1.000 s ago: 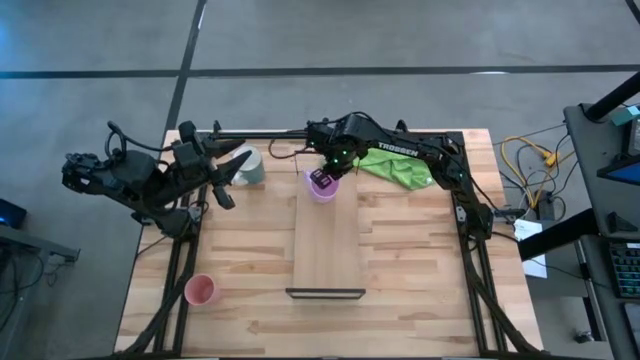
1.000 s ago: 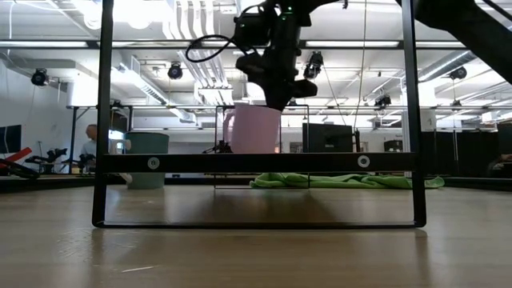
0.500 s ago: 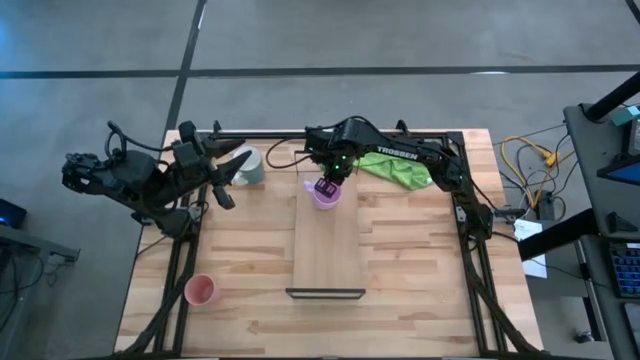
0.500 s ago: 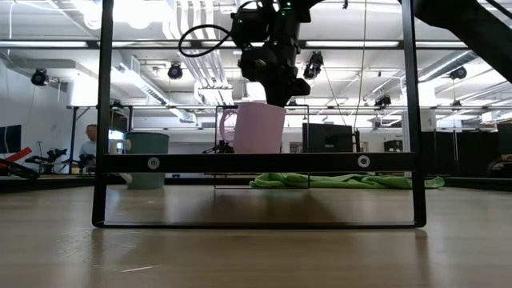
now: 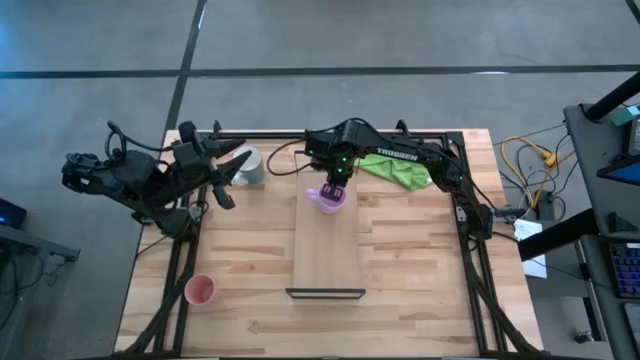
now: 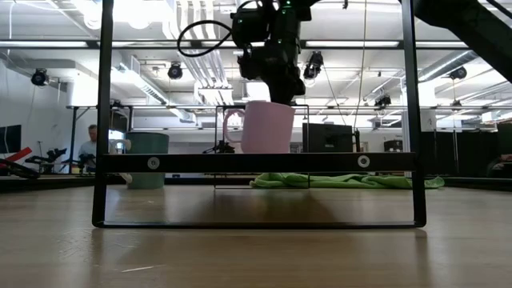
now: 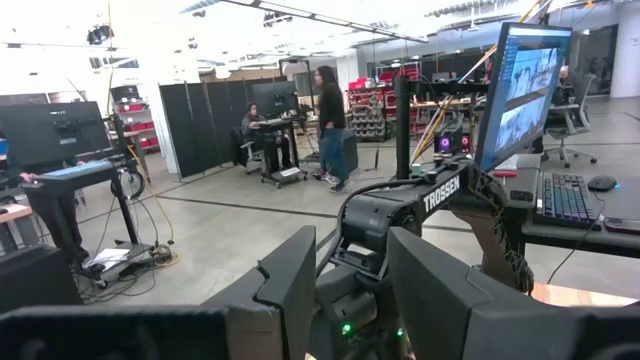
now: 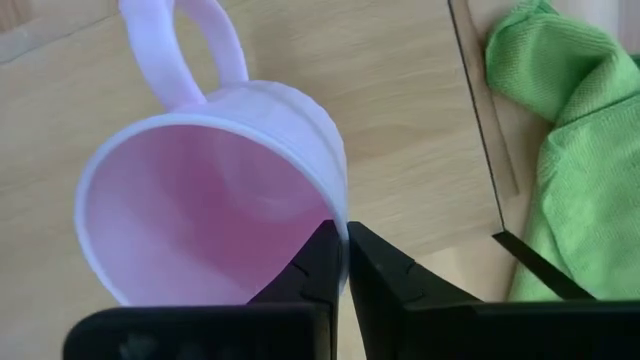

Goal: Stack small to large cups/mugs on shelf
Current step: Put the purple mug on the shelf

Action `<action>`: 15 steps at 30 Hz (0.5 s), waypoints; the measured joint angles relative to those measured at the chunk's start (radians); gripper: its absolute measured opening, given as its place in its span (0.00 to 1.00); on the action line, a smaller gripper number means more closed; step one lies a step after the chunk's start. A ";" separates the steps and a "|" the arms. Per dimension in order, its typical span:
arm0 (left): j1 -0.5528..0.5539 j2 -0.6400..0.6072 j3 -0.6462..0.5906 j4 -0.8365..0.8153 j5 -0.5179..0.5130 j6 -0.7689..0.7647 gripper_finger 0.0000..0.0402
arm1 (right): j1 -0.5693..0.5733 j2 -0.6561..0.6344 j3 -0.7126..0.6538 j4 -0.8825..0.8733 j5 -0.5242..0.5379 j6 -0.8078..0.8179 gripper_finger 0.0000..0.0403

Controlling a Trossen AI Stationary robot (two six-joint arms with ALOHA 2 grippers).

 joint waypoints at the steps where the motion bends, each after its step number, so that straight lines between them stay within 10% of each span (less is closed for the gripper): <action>1: 0.000 0.000 0.000 0.000 0.000 0.000 0.28 | 0.000 0.000 0.000 0.000 0.000 0.004 0.04; 15: 0.001 0.000 0.000 0.000 0.000 0.000 0.28 | 0.000 -0.001 0.000 0.001 0.001 -0.084 0.05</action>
